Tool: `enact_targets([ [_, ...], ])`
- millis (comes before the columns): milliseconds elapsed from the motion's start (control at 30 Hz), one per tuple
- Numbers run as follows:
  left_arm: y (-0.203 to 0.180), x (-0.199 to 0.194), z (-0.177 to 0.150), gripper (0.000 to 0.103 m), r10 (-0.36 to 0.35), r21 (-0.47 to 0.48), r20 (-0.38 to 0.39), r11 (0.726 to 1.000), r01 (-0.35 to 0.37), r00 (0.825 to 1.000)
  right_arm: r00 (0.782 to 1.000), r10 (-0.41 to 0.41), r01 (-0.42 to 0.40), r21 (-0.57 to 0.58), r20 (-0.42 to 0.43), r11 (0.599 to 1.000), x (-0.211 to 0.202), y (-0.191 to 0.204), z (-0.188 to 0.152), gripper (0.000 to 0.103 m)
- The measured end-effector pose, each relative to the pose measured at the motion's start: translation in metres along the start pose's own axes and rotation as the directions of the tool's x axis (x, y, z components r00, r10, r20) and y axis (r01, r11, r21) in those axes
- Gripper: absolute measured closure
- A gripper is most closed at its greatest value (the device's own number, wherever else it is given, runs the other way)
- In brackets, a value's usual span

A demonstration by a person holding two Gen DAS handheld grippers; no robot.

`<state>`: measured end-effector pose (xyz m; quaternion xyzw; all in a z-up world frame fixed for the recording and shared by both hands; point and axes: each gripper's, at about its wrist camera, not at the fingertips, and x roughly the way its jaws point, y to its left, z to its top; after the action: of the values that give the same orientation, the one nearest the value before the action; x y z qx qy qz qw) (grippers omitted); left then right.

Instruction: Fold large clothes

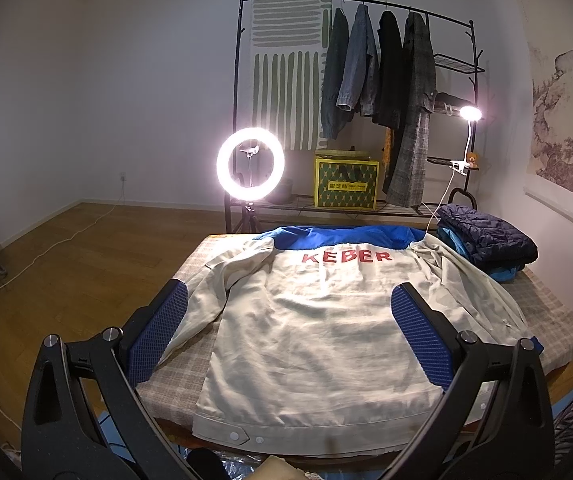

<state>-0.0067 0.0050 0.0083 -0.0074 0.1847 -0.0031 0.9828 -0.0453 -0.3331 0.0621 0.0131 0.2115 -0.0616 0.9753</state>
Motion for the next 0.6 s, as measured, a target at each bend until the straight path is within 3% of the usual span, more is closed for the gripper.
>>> enact_targets([
  [267,0.0,0.002,0.002,0.0,0.028,-0.001,-0.013,1.0,-0.028,1.0,1.0,-0.002,0.002,-0.002,-0.015,1.0,0.011,0.006,-0.001,0.0],
  [600,0.028,0.029,-0.006,0.0,0.106,-0.008,-0.044,0.994,-0.106,0.993,0.999,0.028,-0.028,-0.001,-0.029,1.0,0.036,0.017,0.002,0.0],
])
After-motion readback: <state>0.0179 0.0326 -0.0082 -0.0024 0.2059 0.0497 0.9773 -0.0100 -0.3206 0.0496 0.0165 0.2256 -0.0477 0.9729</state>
